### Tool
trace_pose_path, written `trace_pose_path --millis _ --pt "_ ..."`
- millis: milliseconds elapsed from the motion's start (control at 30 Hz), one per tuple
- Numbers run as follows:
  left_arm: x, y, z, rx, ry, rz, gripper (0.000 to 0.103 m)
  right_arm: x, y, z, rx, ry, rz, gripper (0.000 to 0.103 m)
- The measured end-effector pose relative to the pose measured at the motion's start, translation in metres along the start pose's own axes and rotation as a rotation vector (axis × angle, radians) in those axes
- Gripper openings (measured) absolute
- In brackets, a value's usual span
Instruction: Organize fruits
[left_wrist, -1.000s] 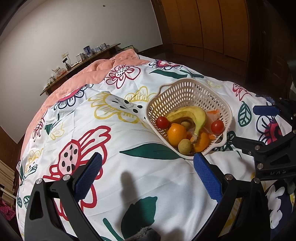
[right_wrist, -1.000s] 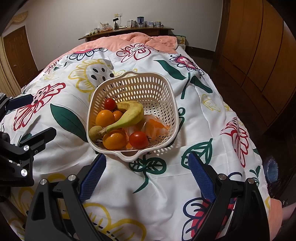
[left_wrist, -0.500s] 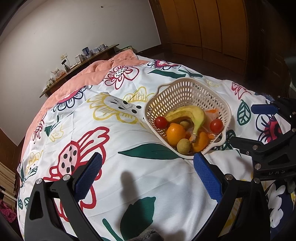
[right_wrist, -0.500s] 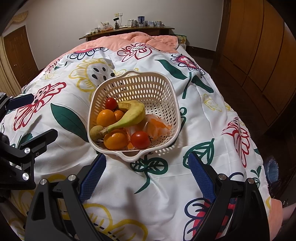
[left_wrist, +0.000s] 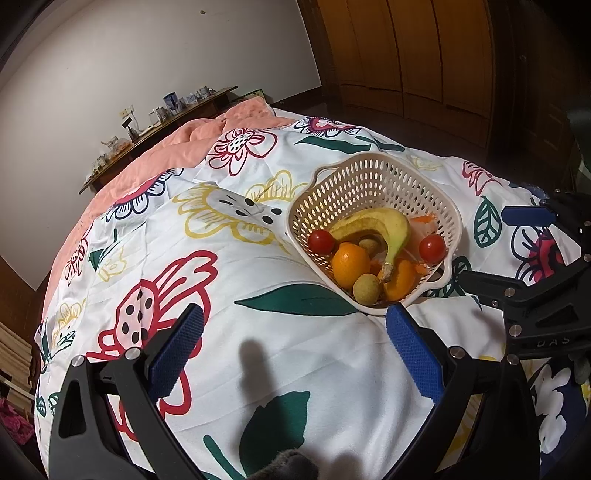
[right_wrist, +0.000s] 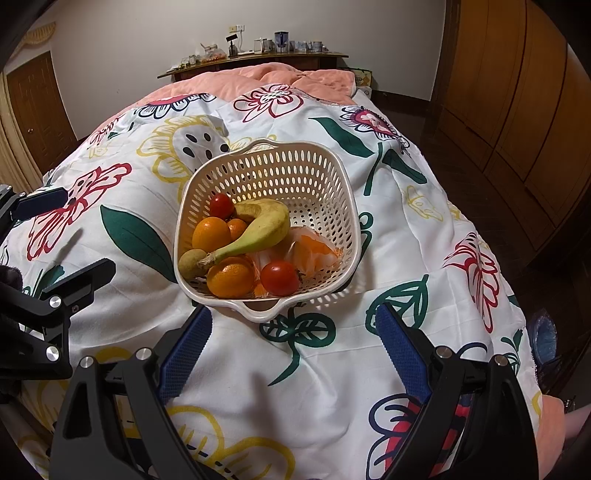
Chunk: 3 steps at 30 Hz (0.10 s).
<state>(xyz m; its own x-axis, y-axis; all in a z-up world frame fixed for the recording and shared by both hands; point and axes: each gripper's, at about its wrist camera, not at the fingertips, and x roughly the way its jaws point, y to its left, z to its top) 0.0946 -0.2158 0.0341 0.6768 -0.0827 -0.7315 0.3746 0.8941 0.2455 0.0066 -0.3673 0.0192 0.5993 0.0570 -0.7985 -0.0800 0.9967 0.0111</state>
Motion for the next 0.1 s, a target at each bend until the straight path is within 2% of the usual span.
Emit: trace_pose_path --millis 100 --pt "0.0008 0.0018 -0.0004 -0.007 0.004 -0.002 0.100 -0.0001 0.0005 -0.0002 0.000 0.000 0.000 0.090"
